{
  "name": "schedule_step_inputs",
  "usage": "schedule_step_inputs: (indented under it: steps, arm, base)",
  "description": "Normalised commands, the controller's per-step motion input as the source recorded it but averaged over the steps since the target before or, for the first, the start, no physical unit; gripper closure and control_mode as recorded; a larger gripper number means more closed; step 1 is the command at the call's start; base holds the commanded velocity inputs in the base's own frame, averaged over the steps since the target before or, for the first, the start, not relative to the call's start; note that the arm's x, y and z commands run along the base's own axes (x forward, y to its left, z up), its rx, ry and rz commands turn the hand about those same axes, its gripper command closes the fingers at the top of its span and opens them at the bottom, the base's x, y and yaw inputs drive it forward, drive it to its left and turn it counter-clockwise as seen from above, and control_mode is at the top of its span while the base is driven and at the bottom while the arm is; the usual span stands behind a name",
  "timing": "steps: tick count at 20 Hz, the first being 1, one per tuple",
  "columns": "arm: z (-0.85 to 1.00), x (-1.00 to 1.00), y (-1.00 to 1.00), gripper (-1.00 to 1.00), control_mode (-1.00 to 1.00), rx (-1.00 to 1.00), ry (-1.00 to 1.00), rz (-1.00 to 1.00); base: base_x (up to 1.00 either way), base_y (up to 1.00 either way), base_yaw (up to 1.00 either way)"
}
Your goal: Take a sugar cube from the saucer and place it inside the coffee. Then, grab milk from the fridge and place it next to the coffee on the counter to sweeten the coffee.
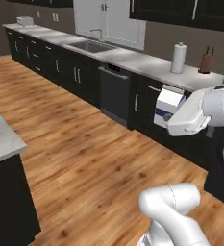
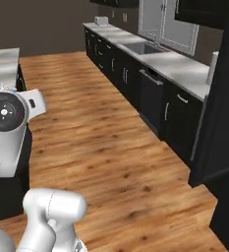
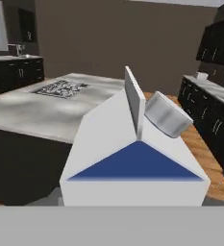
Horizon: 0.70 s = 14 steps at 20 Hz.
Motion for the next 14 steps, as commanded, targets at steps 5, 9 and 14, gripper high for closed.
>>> schedule_step_inputs:
  steps: [5,9,14]
  arm:
    - [0.00,0.00,0.00,1.00,1.00,0.00,0.00,0.00]
    - [0.00,0.00,0.00,1.00,1.00,0.00,0.00,0.00]
    - [0.00,0.00,0.00,1.00,1.00,0.00,0.00,0.00]
  base:
    - [-0.29,0.65,0.82]
    - [-0.15,0.79,0.75]
    - [-0.04,0.91,0.67]
